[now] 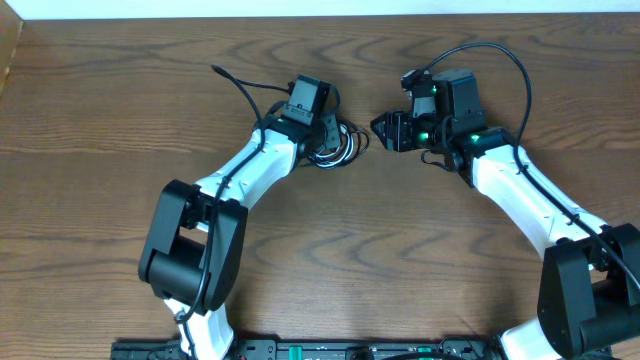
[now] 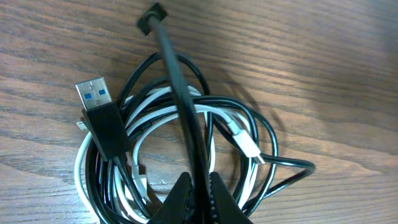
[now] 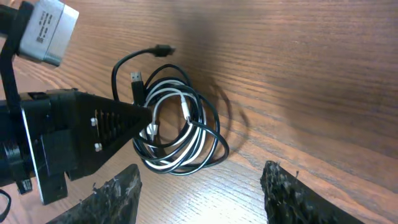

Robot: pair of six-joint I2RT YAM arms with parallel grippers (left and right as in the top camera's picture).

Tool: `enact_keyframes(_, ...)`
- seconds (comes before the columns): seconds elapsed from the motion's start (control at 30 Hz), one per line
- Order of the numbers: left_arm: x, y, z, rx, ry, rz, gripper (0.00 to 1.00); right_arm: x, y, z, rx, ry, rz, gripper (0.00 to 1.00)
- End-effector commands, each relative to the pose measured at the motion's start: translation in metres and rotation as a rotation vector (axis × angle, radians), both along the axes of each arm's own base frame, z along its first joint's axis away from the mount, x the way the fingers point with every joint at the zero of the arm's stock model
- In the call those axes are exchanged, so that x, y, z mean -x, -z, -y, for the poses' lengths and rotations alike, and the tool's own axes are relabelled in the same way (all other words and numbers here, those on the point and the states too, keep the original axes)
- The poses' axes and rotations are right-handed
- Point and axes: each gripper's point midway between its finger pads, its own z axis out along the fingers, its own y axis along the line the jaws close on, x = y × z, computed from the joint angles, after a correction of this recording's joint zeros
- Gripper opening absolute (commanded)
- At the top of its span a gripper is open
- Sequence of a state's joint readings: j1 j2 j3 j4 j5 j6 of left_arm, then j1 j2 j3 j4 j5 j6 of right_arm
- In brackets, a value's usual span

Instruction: Untangle cables

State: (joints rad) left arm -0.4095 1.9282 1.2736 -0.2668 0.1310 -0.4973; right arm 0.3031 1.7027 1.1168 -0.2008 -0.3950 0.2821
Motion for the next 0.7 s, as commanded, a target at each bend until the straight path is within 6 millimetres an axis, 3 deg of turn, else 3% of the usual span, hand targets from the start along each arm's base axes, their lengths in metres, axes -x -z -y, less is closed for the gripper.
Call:
enact_keyframes(0.0,0.006,0.011,-0.004,-0.025,-0.003,-0.029,0.07,-0.003,0.002,0.003,0.011,0.024,0.001,0.58)
enact_keyframes(0.13,0.009,0.012,-0.005,-0.032,-0.002,-0.043,0.08,-0.007,0.014,0.003,0.018,0.026,-0.009,0.6)
enact_keyframes(0.23,0.007,-0.001,-0.009,-0.028,-0.002,-0.022,0.11,-0.009,0.026,-0.006,0.004,-0.028,-0.008,0.63)
enact_keyframes(0.43,0.003,-0.073,-0.026,0.024,-0.041,0.105,0.27,-0.009,0.052,-0.016,-0.005,-0.112,-0.016,0.62)
enact_keyframes(0.57,0.01,-0.121,-0.032,0.061,-0.048,0.191,0.38,-0.006,0.066,-0.021,-0.005,-0.165,-0.021,0.57)
enact_keyframes(0.67,0.017,-0.142,-0.033,0.077,-0.044,0.225,0.41,-0.006,0.075,-0.022,-0.002,-0.166,-0.036,0.52)
